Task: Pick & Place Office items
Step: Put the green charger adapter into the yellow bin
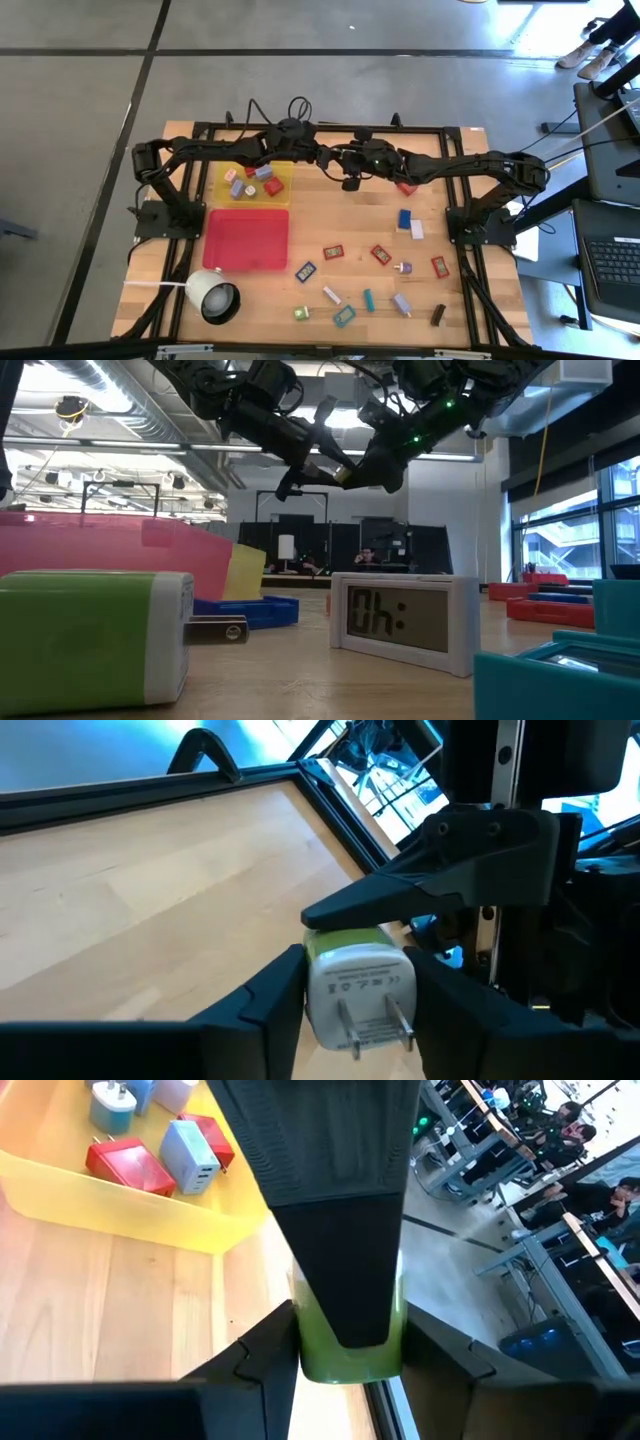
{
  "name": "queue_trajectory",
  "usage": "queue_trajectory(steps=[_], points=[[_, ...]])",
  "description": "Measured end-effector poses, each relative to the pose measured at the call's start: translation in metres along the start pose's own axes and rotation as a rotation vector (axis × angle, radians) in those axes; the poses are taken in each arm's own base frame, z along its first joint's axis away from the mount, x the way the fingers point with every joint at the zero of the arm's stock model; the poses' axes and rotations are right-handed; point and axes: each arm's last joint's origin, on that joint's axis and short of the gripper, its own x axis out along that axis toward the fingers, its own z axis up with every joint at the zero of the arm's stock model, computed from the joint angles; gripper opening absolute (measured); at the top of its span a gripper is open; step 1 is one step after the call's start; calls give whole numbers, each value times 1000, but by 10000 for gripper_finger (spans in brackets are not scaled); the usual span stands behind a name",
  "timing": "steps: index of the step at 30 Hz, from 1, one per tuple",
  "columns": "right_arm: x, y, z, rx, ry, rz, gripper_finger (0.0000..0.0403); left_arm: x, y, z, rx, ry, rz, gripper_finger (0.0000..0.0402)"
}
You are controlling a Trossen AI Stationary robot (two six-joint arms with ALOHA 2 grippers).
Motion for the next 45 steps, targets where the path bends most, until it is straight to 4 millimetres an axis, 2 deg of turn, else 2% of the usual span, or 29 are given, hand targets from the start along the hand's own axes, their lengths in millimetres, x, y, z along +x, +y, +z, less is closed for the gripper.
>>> queue_trajectory(steps=[4,12,18,23,28,33,38,42,45], points=[[0,0,0,3,-4,5,170,0,-1,0,4,8,-17,145],[0,1,-1,9,11,16,255,0,-1,1,26,7,-15,146],[-5,2,-9,42,110,27,293,-5,16,2,25,80,81,146],[-9,5,-17,54,199,70,294,-16,35,0,9,234,169,146],[-10,8,-22,67,252,94,284,-40,43,0,41,343,310,146],[-10,8,-22,91,255,96,277,-74,46,-2,119,428,523,146],[-10,8,-22,103,253,99,274,-103,50,-11,158,497,840,146],[-10,8,-22,117,253,99,274,-117,57,-15,181,536,1032,146],[-10,8,-22,142,254,95,274,-119,64,-23,166,572,1053,146]])
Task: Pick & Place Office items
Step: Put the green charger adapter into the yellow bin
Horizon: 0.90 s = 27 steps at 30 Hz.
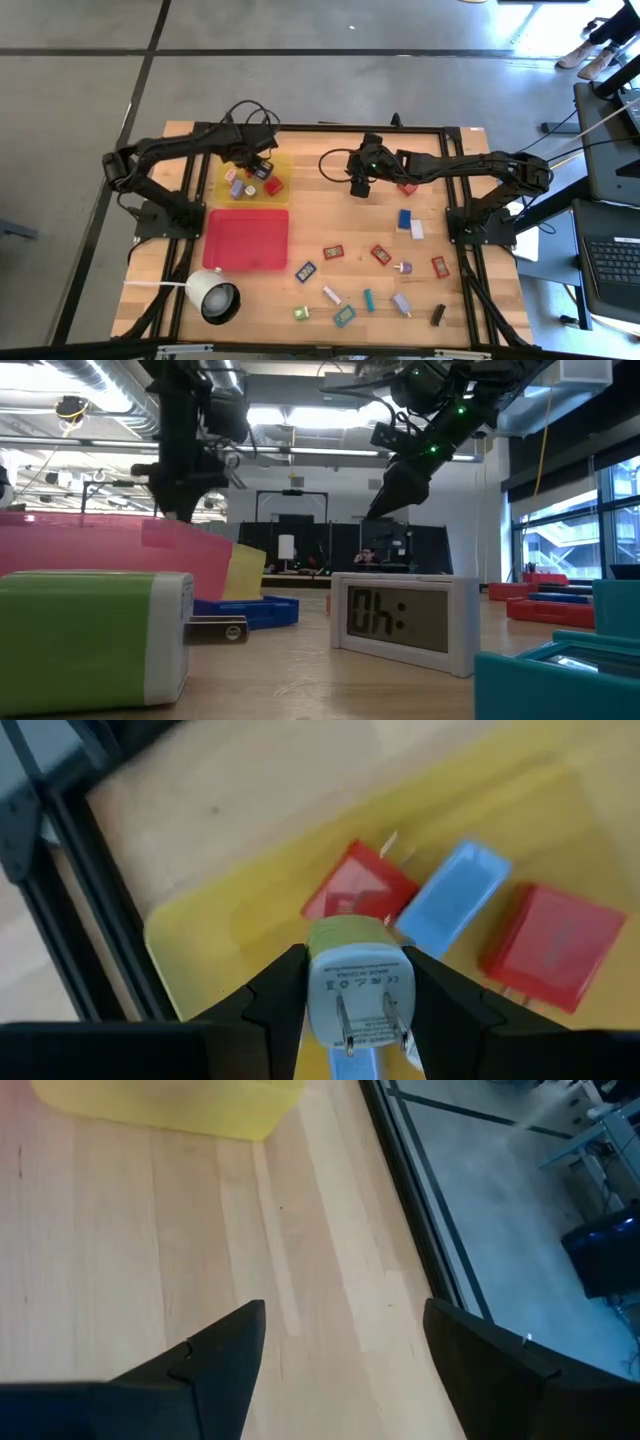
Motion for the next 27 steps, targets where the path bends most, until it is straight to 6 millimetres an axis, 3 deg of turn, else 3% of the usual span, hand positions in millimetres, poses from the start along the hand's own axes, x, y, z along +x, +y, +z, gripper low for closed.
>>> queue_trajectory(steps=[19,27], points=[[0,0,0,25,0,-1,274,48,1,-30,-49,41,33,146],[0,0,0,43,0,-1,274,52,0,-31,-32,24,30,156]])
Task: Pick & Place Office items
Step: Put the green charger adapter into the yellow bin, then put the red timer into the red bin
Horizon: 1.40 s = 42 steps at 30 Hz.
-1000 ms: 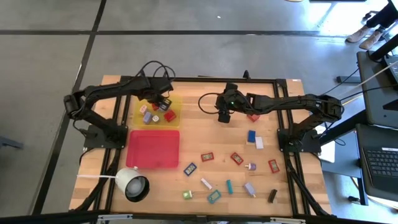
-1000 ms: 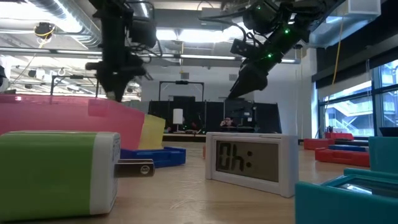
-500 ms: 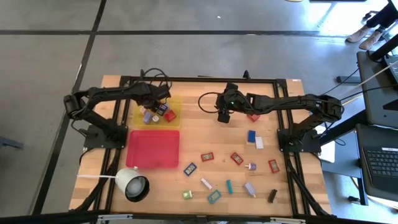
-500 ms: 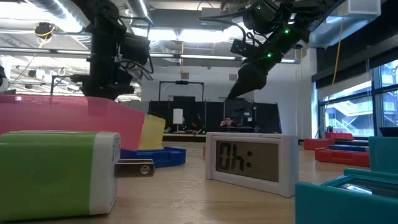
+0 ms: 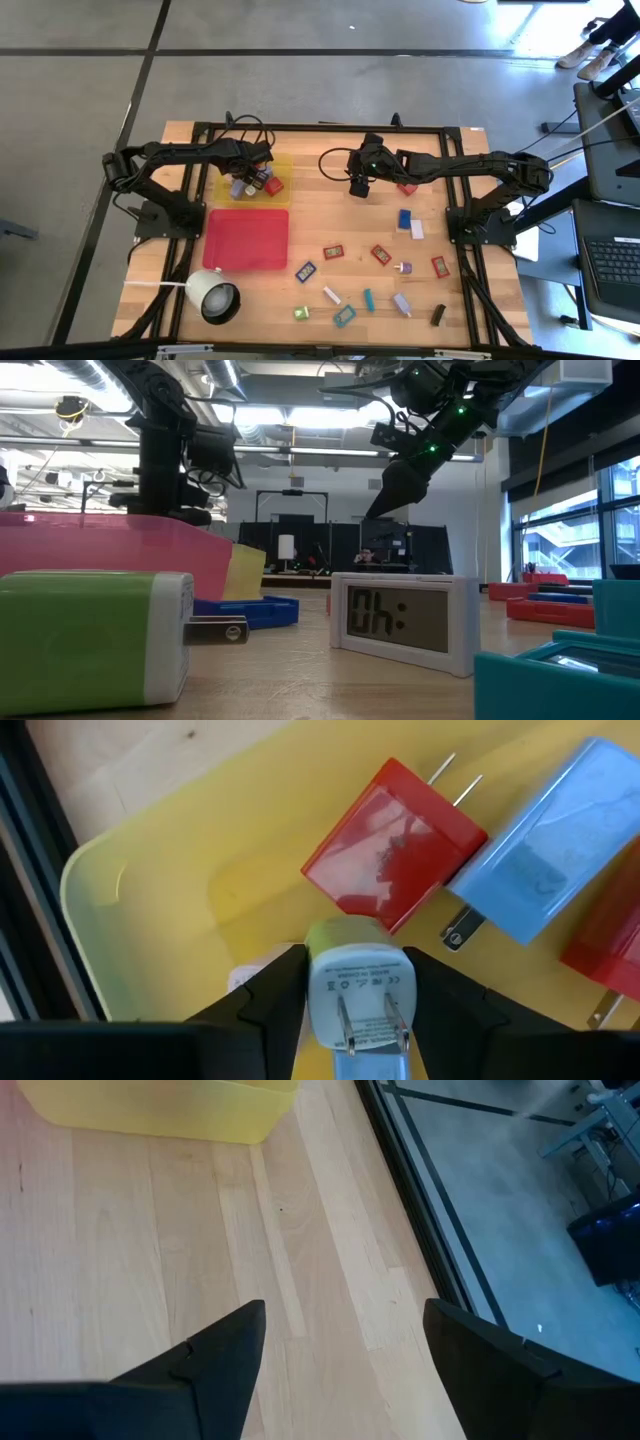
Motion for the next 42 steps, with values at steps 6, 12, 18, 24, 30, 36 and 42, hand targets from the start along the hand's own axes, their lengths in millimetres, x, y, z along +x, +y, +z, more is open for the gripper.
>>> queue_trajectory(steps=[6,12,18,24,30,36,42], points=[[0,0,0,0,0,0,274,0,-1,1,19,-9,-5,167],[0,0,0,0,0,1,274,0,-1,1,49,-9,-4,184],[0,0,0,2,0,1,274,-4,-1,5,65,-26,-6,209],[-2,10,1,36,-23,134,274,-30,-3,23,92,-53,-46,226],[-6,23,-1,62,10,256,274,-59,-22,35,125,-115,-234,224],[-10,34,-2,57,34,284,274,-85,-65,26,286,-260,-517,214],[-14,43,0,70,31,305,274,-113,-105,-3,497,-422,-696,214]])
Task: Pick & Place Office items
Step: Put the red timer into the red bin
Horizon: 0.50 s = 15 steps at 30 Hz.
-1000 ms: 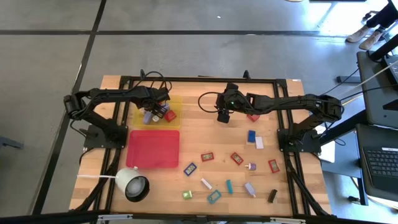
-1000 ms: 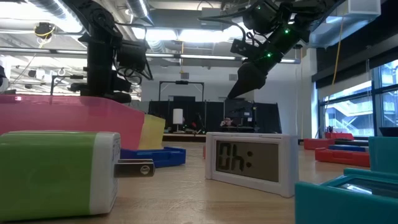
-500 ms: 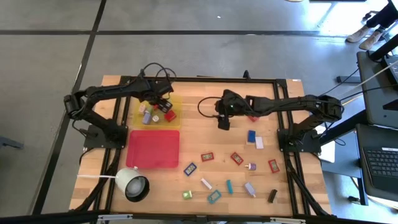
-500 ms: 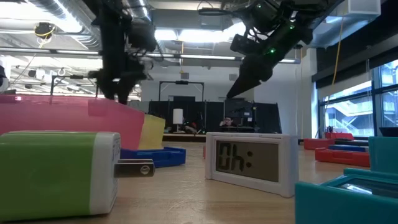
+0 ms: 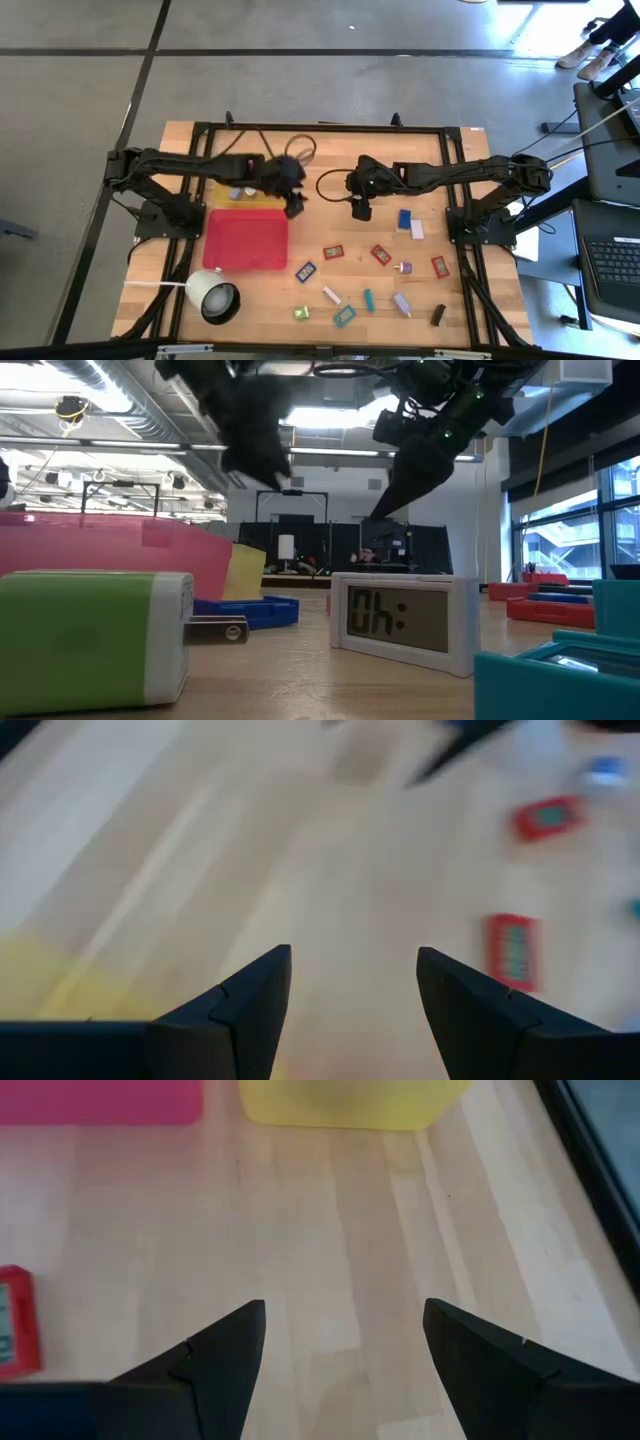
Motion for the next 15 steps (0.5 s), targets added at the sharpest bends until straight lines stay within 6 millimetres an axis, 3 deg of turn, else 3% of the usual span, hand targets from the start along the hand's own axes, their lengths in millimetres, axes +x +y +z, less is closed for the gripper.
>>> queue_trajectory(steps=[7,15], points=[[-3,8,-10,7,112,-44,274,0,-51,-9,146,-102,-55,223],[-13,17,-27,32,284,-106,274,38,-87,-26,200,-130,-78,241]])
